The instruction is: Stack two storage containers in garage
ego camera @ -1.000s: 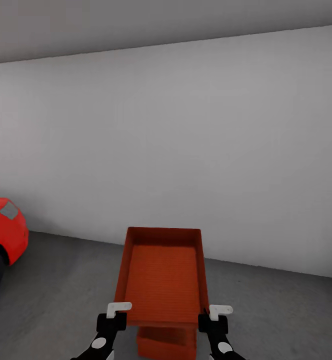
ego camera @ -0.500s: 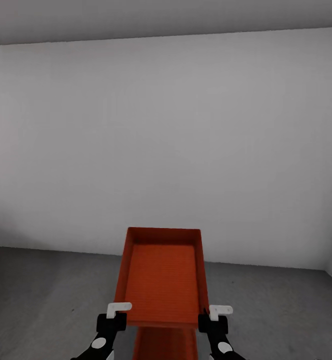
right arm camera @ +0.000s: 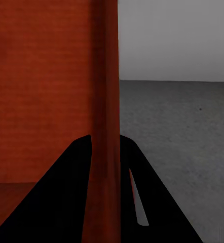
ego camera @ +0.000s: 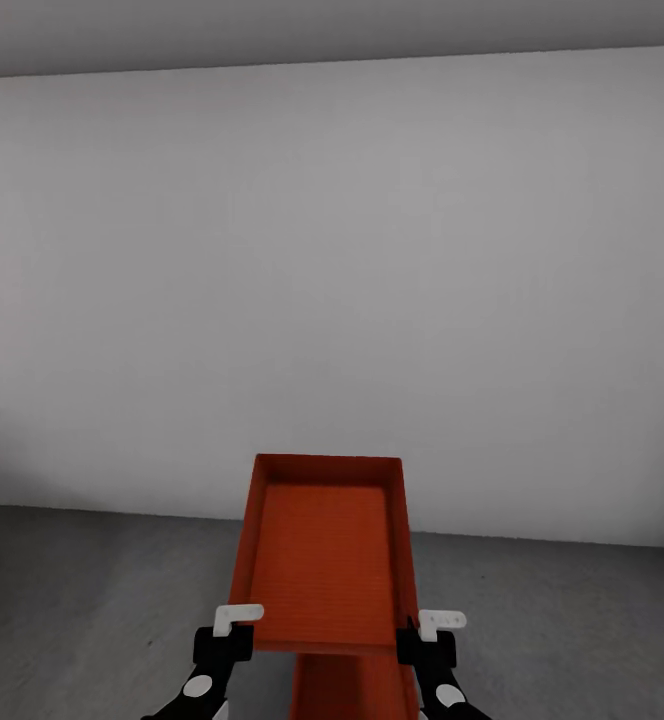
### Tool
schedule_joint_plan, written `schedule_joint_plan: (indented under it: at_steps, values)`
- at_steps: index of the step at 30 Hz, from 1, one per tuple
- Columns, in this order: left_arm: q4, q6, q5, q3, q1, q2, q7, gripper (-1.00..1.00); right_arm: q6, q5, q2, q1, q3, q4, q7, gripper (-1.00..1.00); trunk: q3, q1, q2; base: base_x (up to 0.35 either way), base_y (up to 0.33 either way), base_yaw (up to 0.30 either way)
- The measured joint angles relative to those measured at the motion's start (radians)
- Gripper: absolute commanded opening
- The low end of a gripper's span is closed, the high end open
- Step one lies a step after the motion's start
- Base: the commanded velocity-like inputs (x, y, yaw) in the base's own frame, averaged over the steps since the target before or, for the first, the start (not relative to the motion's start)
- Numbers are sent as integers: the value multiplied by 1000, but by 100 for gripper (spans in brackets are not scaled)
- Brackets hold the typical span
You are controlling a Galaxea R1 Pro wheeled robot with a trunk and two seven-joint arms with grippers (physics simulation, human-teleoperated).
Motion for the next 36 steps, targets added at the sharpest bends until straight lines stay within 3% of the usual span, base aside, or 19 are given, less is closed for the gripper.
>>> schedule_joint_plan:
  at_steps: [14, 26, 36]
  values:
    - [0, 0, 1, 0, 0, 0, 0, -100, 0, 1, 0, 0, -1, 0, 0, -100, 0, 0, 0, 5, 5, -3]
    - [0, -1, 1, -2, 0, 0, 1, -100, -5, 0, 1, 0, 0, 3, -2, -100, 0, 0, 0, 0, 0, -126]
    - [0, -2, 1, -3, 0, 0, 0, -100, -5, 0, 1, 0, 0, 3, -2, -100, -12, 0, 0, 0, 0, -9]
